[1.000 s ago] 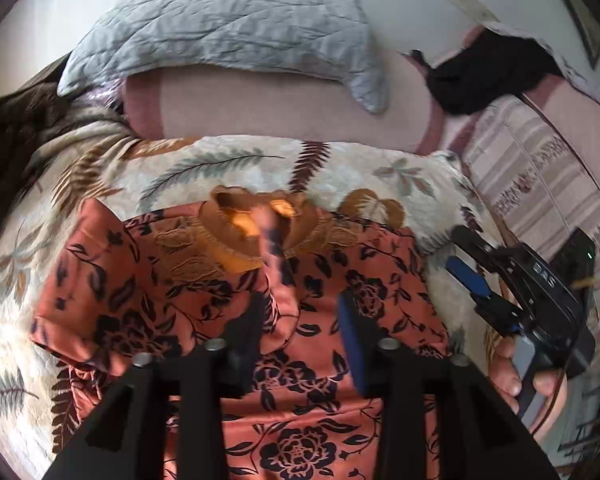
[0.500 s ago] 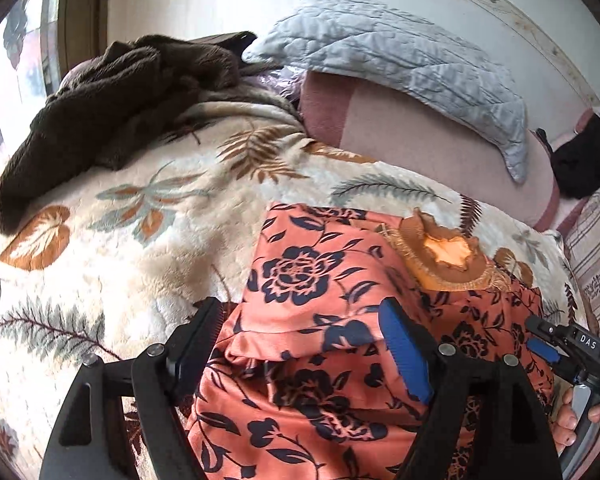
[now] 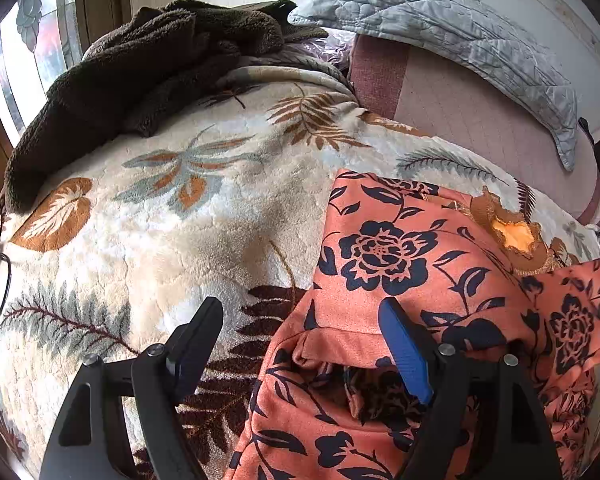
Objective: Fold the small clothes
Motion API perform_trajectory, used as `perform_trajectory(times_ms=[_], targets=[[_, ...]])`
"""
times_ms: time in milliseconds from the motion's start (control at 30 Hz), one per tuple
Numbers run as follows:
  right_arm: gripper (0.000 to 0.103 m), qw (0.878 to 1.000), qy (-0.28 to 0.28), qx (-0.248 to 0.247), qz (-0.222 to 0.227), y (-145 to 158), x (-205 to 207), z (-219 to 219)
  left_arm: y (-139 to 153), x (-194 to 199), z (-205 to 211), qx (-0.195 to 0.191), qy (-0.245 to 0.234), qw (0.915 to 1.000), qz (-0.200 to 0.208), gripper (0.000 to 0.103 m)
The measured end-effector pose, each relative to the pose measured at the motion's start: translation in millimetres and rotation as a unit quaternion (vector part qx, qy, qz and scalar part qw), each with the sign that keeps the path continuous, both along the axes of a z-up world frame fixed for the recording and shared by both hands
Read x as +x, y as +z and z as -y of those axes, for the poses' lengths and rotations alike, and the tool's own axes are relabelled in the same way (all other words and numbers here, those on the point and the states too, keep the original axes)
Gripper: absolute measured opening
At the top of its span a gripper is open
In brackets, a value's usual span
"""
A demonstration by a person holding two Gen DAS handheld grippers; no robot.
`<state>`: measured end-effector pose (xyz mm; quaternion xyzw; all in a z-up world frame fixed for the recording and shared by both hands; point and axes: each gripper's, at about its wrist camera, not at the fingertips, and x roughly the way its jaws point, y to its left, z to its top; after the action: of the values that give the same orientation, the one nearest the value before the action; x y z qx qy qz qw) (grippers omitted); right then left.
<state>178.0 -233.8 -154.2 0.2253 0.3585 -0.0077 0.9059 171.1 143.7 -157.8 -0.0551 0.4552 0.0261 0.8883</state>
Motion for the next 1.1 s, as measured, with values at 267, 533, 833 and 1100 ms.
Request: perform_trajectory(times_ms=[267, 533, 833, 1100], targets=[[0.019, 0.977, -0.127, 0.059, -0.159, -58, 4, 99, 0, 3, 25, 0.016, -0.037, 0.9991, 0.009, 0.080], [0.025, 0.990, -0.106, 0.089, -0.026, -18, -6, 107, -42, 14, 64, 0.104, -0.092, 0.9887, -0.057, 0.081], [0.025, 0.989, -0.051, 0.021, -0.134, -53, 29, 51, -26, 8, 59, 0.086, -0.092, 0.9916, -0.029, 0.081], [0.025, 0.989, 0.088, 0.008, -0.122, -51, 37, -20, 3, -9, 76, 0.107, -0.103, 0.9875, 0.052, 0.081]])
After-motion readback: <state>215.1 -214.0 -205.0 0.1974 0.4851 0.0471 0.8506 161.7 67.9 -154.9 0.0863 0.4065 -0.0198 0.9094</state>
